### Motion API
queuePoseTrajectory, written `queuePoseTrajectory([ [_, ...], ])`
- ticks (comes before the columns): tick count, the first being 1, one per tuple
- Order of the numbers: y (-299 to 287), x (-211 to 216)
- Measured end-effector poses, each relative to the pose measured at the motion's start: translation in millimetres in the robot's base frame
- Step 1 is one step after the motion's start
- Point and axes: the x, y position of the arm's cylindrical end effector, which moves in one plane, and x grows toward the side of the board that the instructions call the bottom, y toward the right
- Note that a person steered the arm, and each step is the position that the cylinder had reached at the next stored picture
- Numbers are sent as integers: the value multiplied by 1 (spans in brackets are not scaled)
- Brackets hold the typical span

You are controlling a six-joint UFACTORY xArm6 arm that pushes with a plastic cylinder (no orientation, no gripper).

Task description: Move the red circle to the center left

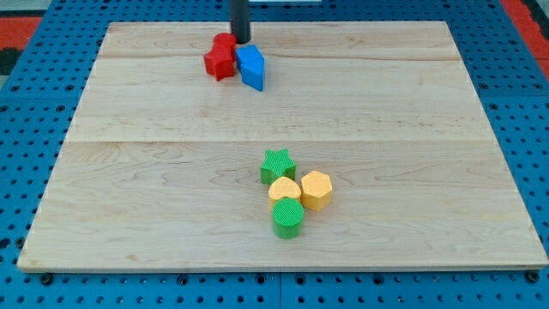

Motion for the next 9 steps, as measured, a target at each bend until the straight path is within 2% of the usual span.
queuePoseTrajectory([
  [1,-32,26],
  [2,-34,18],
  [3,-5,-17],
  [4,-12,-18],
  [5,-58,27],
  [6,-56,55],
  [9,-67,64],
])
